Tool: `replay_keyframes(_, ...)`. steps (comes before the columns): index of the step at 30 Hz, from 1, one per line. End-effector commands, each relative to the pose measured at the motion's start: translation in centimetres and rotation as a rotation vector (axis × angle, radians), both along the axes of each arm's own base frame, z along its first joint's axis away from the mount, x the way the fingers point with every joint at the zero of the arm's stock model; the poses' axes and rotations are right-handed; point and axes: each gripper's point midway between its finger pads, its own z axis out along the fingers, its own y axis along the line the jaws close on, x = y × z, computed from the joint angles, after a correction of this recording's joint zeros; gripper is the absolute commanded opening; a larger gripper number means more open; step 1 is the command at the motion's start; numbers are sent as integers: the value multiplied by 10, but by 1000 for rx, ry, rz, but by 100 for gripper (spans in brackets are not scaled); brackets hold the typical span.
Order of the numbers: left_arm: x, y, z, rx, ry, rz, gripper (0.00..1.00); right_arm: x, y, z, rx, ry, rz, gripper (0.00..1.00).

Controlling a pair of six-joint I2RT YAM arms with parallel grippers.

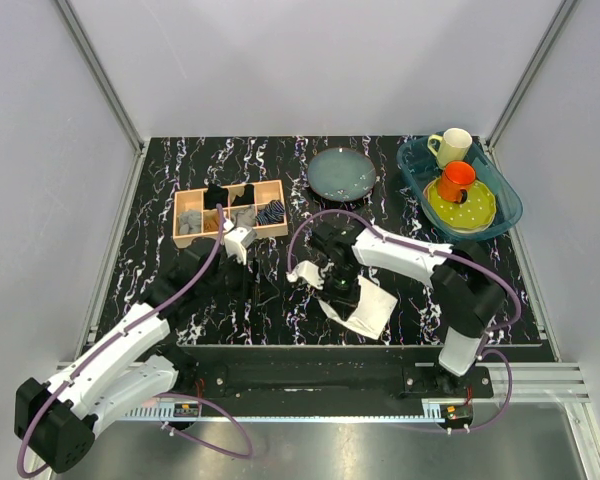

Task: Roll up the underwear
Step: Fold the underwear at the center of the board, then move the underwear to the center of the board.

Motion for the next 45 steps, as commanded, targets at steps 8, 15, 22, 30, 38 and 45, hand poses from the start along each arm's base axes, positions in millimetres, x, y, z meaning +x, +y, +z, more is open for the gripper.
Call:
replay_keyframes(8, 0, -2, 12, -42, -44, -11, 65, -11, 1, 22, 58, 5, 40, 44)
replay_keyframes(15, 27, -34, 34, -151, -81, -55, 99, 71, -56, 37, 185, -133, -293, 45)
replay_keyframes(22, 71, -78, 15, -87, 4, -179, 99, 87, -112, -12, 43, -148, -429, 57)
replay_keyframes(30, 117, -106, -32, 40, 118, -191, 84, 95, -120, -35, 7, -132, -456, 58)
replay_keyframes(38, 135, -136, -65, 50, 222, -188, 69, 94, -125, -41, 9, -113, -480, 55)
replay_keyframes(45, 146, -150, -80, 23, 273, -155, 64, 92, -124, -42, 21, -94, -491, 52)
